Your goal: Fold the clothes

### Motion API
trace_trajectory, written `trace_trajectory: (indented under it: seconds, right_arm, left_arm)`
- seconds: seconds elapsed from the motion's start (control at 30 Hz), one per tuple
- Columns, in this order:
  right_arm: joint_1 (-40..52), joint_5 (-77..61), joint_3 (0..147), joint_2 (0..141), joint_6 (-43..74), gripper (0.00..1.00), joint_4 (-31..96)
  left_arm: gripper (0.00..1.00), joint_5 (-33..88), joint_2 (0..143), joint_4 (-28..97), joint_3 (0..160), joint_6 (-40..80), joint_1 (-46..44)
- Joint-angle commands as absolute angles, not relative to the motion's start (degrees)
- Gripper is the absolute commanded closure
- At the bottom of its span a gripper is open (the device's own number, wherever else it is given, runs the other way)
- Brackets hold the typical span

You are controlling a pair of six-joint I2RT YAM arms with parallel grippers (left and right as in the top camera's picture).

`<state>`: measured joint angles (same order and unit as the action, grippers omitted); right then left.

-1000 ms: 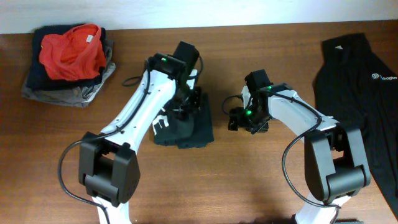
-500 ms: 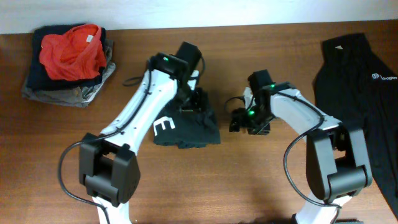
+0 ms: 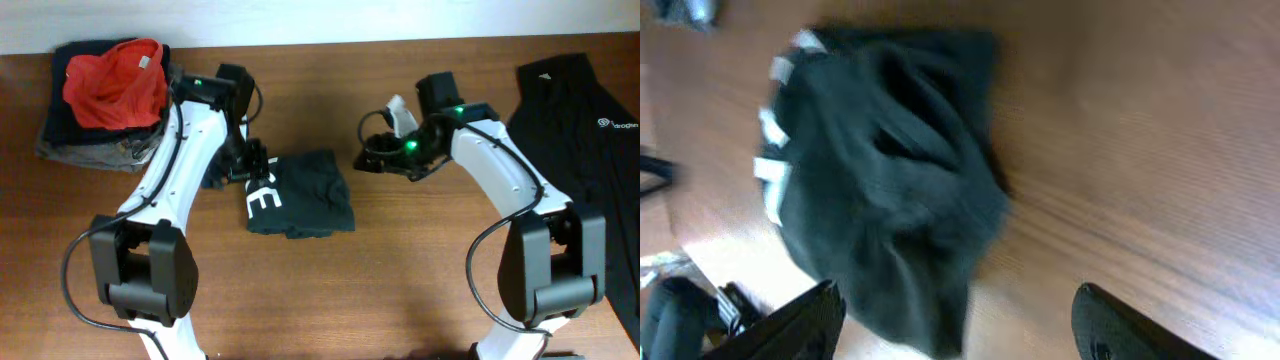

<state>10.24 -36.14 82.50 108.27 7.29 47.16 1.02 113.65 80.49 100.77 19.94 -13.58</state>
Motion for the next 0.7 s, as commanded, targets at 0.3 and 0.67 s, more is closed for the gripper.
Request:
trace_trajectory:
  seconds: [0.3, 0.67]
  right_arm:
    - [19.03, -30.37, 83.81, 107.79, 12.75, 0.24, 32.84]
    - [20.53, -28.29, 83.81, 115.04, 15.16, 0.28, 30.37]
  left_arm:
    - [0.26, 3.66, 112.07, 64.20, 80.58, 20.36, -14.09]
    - [0.25, 3.62, 112.07, 60.47, 75.05, 20.32, -14.09]
